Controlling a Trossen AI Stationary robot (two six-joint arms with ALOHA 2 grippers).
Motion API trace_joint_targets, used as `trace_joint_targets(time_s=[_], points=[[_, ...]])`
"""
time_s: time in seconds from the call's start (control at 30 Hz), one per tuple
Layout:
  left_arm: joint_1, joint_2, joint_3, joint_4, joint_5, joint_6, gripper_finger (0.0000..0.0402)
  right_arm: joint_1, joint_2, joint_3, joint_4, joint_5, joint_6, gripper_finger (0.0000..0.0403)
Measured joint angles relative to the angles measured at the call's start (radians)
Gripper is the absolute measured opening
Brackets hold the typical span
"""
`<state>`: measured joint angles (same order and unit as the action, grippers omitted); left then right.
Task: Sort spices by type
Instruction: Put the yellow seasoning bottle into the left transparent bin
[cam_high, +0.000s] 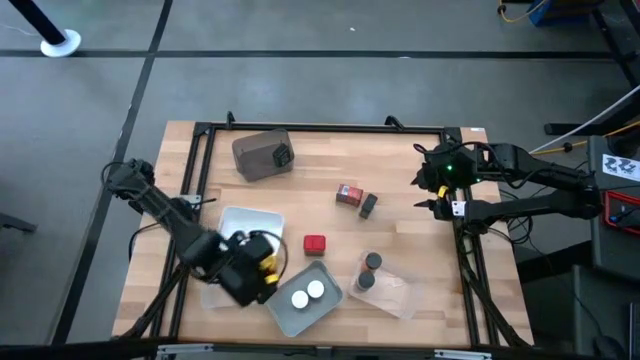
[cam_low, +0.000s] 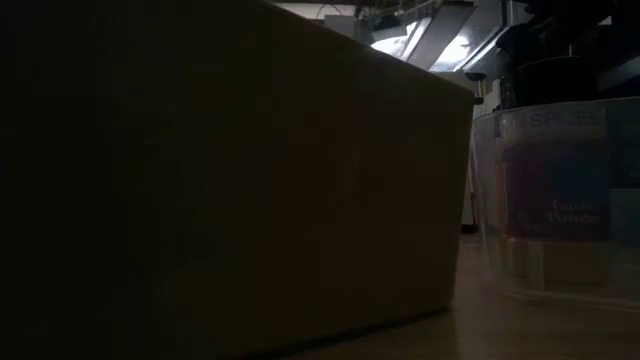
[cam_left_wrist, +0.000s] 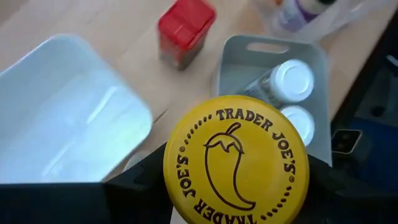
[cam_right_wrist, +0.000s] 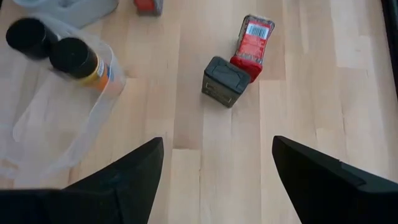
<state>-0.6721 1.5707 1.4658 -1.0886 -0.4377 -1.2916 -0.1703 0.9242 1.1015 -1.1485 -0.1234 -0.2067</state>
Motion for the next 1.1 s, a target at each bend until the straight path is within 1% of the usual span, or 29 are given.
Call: trace_joint_targets(time_s=[0.17, 0.37, 0.53, 0.67, 0.83, 1.0, 1.1], points=[[-0.111, 0.016, 0.0, -0.138, -0.093, -0.218, 0.0205, 0.0, 0.002, 0.0, 0.043, 0.0, 0.052, 0.0301], [-0.186, 0.086, 0.0, -0.263, -0.126, -0.424, 0.0205, 0.0, 0.003, 0.0, 0.049, 0.0, 0.078, 0.0301], [-0.208, 0.17, 0.0, -0.295, -0.132, -0.51, 0.0205, 0.0, 0.003, 0.0, 0.049, 0.0, 0.098, 0.0301], [-0.212, 0.242, -0.001, -0.294, -0.135, -0.543, 0.0205, 0.0, 0.003, 0.0, 0.049, 0.0, 0.102, 0.0301], [-0.212, 0.324, -0.001, -0.291, -0.134, -0.586, 0.0215, 0.0, 0.003, 0.0, 0.049, 0.0, 0.102, 0.0301], [-0.212, 0.376, -0.001, -0.29, -0.135, -0.641, 0.0211, 0.0, 0.003, 0.0, 0.049, 0.0, 0.102, 0.0301], [-0.211, 0.396, -0.001, -0.289, -0.134, -0.671, 0.0218, 0.0, 0.003, 0.0, 0.049, 0.0, 0.102, 0.0301]])
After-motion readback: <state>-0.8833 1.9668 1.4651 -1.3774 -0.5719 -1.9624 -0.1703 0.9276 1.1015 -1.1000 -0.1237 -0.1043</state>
